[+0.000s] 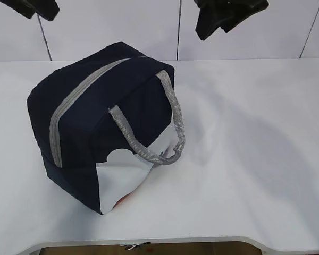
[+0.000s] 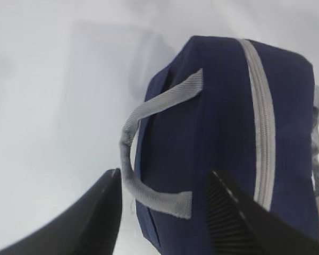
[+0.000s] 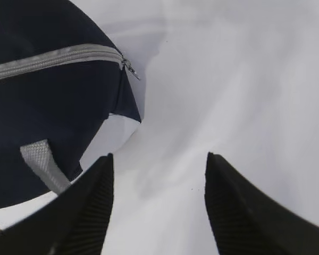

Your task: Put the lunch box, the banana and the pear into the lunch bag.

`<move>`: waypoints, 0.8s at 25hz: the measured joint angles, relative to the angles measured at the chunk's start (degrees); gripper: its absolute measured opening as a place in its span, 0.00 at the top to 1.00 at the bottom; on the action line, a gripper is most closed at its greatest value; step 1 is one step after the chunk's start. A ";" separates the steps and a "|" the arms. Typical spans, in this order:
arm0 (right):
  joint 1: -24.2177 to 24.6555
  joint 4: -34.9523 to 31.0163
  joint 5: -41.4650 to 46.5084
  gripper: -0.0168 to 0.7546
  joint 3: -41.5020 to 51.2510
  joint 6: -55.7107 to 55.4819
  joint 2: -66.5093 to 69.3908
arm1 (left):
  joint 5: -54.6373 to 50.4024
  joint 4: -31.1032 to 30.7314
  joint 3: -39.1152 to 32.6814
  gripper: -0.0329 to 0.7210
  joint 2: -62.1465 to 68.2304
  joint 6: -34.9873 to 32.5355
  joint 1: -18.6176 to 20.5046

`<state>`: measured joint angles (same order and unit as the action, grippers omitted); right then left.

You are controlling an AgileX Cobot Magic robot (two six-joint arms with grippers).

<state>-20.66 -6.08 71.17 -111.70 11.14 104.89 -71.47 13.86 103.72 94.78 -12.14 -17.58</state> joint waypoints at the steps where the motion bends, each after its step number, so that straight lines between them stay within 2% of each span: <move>1: 0.00 0.00 0.38 0.40 0.00 -0.45 -0.71 | -0.10 -0.42 0.00 0.45 -1.08 1.09 0.00; 4: 0.00 -0.10 0.52 0.40 0.00 -1.53 -3.36 | -0.10 -1.05 -2.82 0.46 -5.44 2.29 0.00; 8: 0.00 -0.45 0.61 0.40 2.54 -3.20 -9.54 | -0.24 -2.50 -12.54 0.46 -14.09 2.69 0.00; 13: 0.00 -0.88 0.61 0.40 14.50 -4.58 -21.16 | -0.62 -2.63 -20.83 0.47 -25.50 2.90 0.00; 20: 0.00 -5.77 0.88 0.37 31.60 -4.94 -39.15 | -0.84 -2.63 -29.19 0.48 -41.80 3.02 0.00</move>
<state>-20.66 -11.85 72.05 -80.10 6.20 65.74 -72.32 11.23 74.53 52.98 -9.13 -17.58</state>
